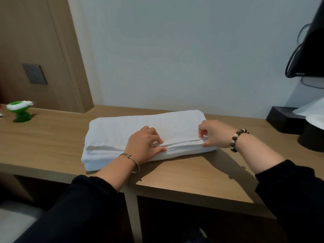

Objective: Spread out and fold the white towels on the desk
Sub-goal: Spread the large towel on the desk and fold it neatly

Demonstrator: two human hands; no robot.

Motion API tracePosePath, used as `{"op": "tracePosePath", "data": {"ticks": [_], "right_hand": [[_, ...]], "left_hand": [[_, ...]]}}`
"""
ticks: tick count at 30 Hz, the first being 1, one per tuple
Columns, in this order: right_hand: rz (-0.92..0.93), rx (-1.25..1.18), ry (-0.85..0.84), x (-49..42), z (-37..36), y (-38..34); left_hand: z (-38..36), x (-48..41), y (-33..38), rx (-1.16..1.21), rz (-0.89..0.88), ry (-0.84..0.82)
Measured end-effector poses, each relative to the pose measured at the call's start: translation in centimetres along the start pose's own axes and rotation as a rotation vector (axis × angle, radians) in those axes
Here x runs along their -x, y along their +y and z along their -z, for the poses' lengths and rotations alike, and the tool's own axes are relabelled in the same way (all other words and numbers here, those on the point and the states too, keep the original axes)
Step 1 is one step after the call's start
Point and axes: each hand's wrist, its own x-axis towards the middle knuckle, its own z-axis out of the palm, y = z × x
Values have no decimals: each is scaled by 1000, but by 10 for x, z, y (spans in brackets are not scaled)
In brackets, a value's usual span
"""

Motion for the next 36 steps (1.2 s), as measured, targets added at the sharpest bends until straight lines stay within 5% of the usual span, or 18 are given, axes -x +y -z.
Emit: {"op": "tracePosePath", "data": {"ticks": [5,11,19,25,29,32,36], "right_hand": [[11,68,55,4,-4,2],[175,234,520,18,-22,0],[218,367,691,19,-24,5],[129,353,620,20,-43,-4],[107,332,584,19,-36,-5],[195,306,600,13,-35,-1],[-70,107,433,3,-31,6]], "left_hand": [[0,-1,0,40,48,17],[-1,-1,1,74,103,79],[-1,1,2,69,90,105],[4,2,10,196,81,274],[3,9,16,63,-209,107],[2,9,14,46,-225,74],[-2,9,13,42,-205,74]]}}
